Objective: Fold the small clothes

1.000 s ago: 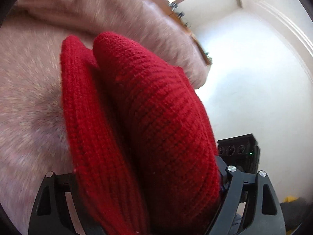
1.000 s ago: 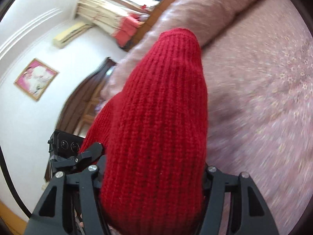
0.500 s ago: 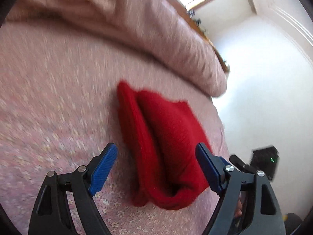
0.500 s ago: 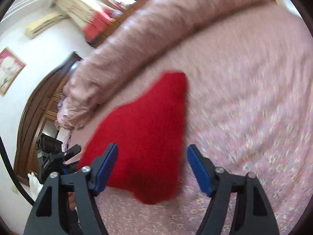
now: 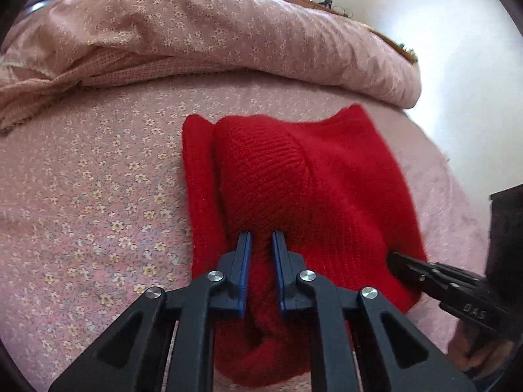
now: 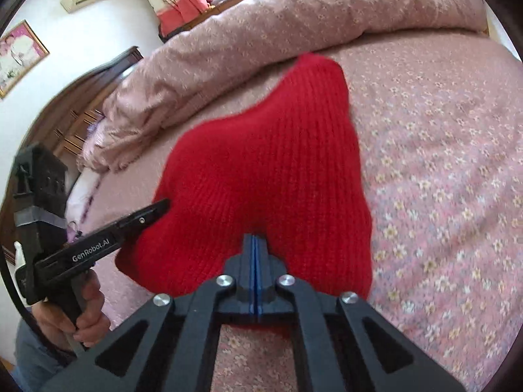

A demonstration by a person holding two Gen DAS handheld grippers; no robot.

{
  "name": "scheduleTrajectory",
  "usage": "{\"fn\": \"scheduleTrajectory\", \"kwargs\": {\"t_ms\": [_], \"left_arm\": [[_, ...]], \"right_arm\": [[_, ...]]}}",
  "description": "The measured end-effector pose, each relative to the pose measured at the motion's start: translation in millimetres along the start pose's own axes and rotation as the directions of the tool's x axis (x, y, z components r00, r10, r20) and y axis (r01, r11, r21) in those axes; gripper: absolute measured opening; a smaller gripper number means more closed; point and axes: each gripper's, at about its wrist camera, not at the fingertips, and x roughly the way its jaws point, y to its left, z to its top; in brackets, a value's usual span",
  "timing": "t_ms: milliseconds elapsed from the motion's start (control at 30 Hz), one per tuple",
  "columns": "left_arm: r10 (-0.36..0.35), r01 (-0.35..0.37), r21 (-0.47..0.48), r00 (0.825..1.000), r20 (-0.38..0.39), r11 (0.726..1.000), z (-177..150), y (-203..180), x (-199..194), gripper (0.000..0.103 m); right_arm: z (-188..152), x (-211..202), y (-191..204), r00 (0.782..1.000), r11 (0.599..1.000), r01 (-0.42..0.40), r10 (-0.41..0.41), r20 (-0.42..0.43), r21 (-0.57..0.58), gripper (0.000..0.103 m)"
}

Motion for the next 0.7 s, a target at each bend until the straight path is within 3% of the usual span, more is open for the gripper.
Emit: {"fn": "scheduleTrajectory", "kwargs": {"t_ms": [167, 267, 367, 467, 533, 600, 700], "left_arm": [[0.072, -0.072, 0.021, 0.997, 0.012, 0.997, 1, -5, 23, 0.007], [0.095, -0.096, 0.033, 0.994, 0.047, 0.995, 6, -16, 0, 0.007], [0.084, -0.091, 0.058, 0.99, 0.113, 0.994, 12, -26, -28, 0.007], [0.069, -0.087, 0.093, 0.982, 0.174, 0.992, 14, -38, -55, 0.009], [0.066, -0.092, 0.119, 0.975, 0.21, 0.989, 13, -44, -71, 0.018], [0.066, -0.102, 0.136, 0.967, 0.246, 0.985, 9, -48, -84, 0.031], [0.069, -0.121, 0.163, 0.952, 0.298, 0.979, -3, -51, -98, 0.054]], "right_arm": [[-2, 10, 6, 0.998, 0.998, 0.061, -0.061, 0.013, -0.014, 0.0], [2, 2, 16, 0.995, 0.994, 0.093, -0.091, 0.045, -0.055, 0.0], [0, -16, 42, 0.975, 0.969, 0.193, -0.171, 0.142, -0.157, 0.001], [-5, -37, 64, 0.959, 0.952, 0.216, -0.164, 0.232, -0.218, 0.009], [-9, -52, 76, 0.946, 0.948, 0.213, -0.14, 0.293, -0.237, 0.023], [-12, -65, 82, 0.93, 0.941, 0.225, -0.129, 0.345, -0.253, 0.061], [-24, -86, 88, 0.888, 0.921, 0.259, -0.108, 0.447, -0.292, 0.093]]}}
